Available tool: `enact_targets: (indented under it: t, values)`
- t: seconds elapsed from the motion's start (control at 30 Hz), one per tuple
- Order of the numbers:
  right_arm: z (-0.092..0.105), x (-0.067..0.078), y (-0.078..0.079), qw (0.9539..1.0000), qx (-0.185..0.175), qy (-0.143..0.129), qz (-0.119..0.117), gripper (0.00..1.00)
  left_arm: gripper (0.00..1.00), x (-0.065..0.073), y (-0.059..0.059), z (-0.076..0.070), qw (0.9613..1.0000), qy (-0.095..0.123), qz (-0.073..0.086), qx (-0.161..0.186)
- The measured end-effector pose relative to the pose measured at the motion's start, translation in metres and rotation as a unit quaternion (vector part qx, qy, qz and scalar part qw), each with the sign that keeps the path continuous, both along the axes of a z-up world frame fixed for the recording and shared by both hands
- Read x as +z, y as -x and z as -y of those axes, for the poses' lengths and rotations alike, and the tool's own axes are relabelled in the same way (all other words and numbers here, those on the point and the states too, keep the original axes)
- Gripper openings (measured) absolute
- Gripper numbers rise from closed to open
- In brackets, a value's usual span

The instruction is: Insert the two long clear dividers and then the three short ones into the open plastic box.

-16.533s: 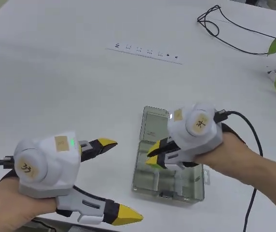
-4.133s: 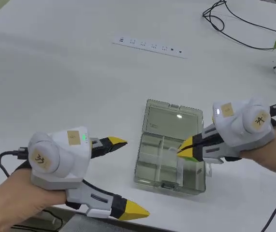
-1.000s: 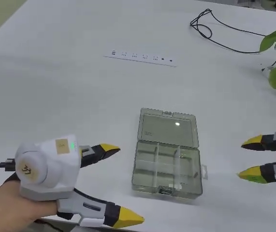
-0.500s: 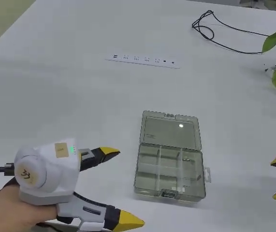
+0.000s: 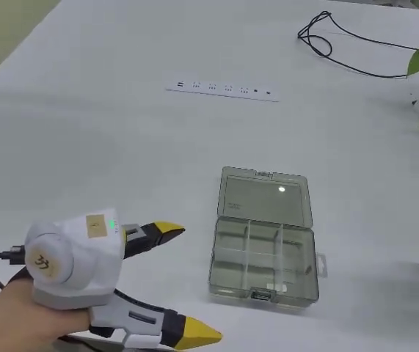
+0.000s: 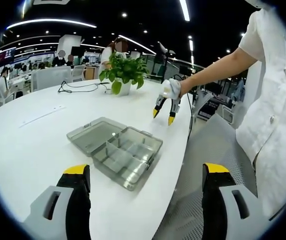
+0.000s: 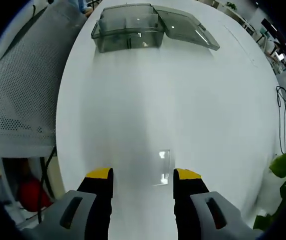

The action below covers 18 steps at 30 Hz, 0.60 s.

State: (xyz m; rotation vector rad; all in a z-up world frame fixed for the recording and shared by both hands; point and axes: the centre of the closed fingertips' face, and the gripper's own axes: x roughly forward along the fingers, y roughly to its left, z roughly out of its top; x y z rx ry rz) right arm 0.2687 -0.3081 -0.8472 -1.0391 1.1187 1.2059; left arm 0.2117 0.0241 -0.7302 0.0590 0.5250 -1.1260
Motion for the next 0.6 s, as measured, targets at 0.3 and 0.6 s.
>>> enact_targets:
  t: [0.3,0.6]
  values:
    - [0.0013,0.0011,-0.0011,1.0,0.002,0.0,-0.002,0.45,0.94,0.0004,0.0,-0.0028,1.0,0.001,-0.001,0.005]
    - [0.0014,0.002,-0.0021,1.0,0.0,0.004,0.0,0.33,0.94,0.0004,0.0015,-0.003,1.0,0.001,-0.001,0.003]
